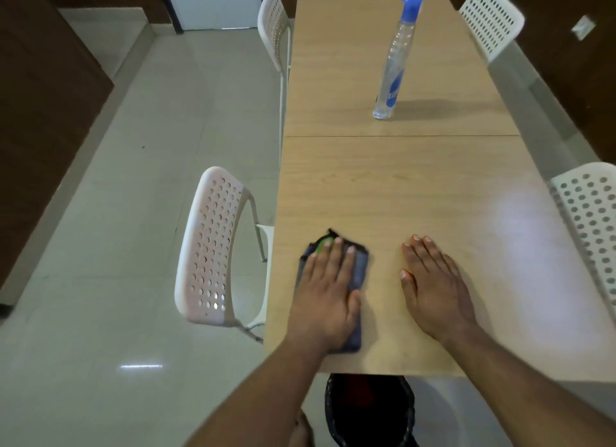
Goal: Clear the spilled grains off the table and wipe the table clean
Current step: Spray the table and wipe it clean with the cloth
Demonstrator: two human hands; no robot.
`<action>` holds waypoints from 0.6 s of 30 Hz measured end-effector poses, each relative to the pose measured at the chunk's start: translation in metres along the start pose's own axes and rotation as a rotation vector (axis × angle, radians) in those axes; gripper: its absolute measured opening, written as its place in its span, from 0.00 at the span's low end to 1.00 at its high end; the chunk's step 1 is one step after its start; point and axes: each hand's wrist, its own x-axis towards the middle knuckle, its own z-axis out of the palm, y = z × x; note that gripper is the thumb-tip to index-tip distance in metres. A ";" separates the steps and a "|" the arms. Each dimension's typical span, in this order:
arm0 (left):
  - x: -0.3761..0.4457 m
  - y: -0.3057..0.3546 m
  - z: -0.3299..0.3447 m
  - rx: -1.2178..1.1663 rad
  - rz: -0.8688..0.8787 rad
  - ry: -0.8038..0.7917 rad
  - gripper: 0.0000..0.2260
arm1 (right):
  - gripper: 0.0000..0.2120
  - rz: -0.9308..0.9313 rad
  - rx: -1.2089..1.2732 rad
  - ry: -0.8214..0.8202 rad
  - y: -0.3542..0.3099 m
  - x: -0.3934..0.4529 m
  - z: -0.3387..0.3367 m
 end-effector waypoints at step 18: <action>0.041 0.070 0.017 0.055 -0.071 0.011 0.34 | 0.31 -0.044 -0.012 0.035 0.019 -0.014 0.012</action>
